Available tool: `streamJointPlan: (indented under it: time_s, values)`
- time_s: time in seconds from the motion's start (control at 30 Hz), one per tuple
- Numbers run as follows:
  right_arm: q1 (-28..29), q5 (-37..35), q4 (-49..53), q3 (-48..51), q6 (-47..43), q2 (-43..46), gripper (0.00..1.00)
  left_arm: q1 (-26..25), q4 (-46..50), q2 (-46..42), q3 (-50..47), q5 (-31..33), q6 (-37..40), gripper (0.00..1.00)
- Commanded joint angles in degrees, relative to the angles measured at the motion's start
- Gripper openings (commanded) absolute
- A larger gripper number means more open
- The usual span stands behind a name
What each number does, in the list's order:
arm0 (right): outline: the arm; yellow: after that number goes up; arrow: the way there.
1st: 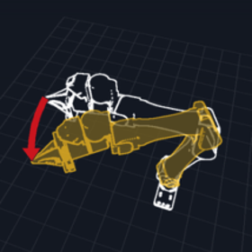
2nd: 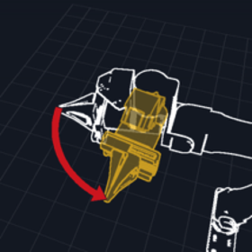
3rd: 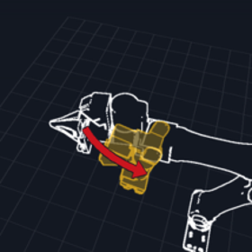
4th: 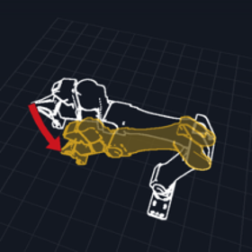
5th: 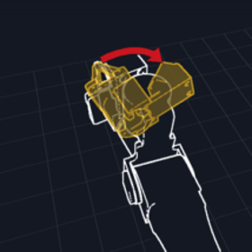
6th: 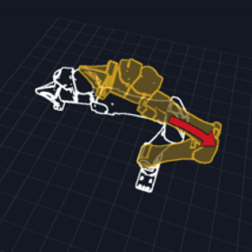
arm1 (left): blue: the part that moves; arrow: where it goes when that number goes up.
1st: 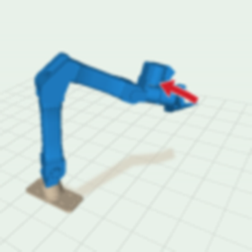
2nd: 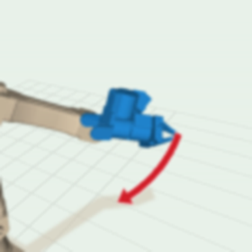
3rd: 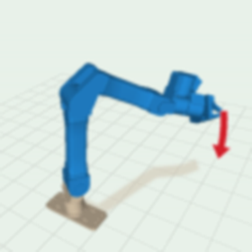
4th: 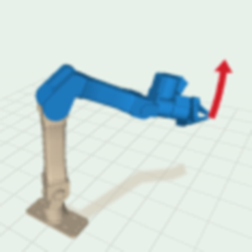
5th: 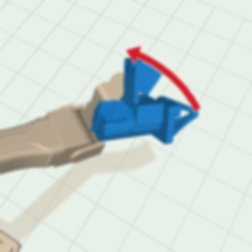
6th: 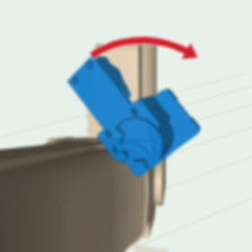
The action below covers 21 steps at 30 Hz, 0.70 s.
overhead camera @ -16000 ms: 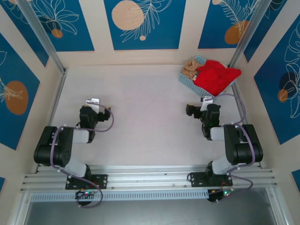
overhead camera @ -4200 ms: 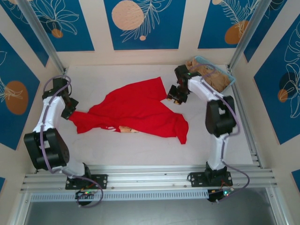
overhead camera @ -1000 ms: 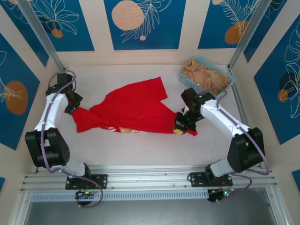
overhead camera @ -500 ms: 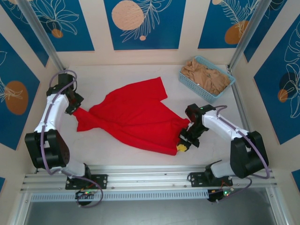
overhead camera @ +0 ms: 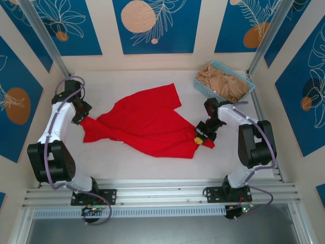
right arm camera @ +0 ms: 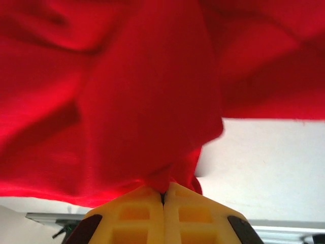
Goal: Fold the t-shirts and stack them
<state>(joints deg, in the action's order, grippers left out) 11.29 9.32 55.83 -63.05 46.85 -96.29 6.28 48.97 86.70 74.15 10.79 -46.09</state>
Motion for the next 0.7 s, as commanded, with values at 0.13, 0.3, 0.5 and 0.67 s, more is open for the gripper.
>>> streamJointPlan:
  time_s: [0.13,0.3,0.5,0.67]
  values:
    - [-2.3,-5.7,-0.6,-7.9,0.7,-6.5,0.0,-0.8,-0.1,0.9,0.8,1.7,1.3,0.0]
    - [-2.6,-5.5,-0.8,-15.1,1.2,-14.2,0.0,-1.0,-0.3,1.8,1.1,1.8,1.3,0.0]
    - [-0.8,-7.6,0.4,-17.7,-0.8,-8.7,0.0,-1.1,0.7,1.0,2.4,2.4,1.5,0.0]
    - [3.4,-8.8,5.5,-15.0,-2.3,6.2,0.0,-1.2,1.6,0.1,4.1,3.0,1.6,0.0]
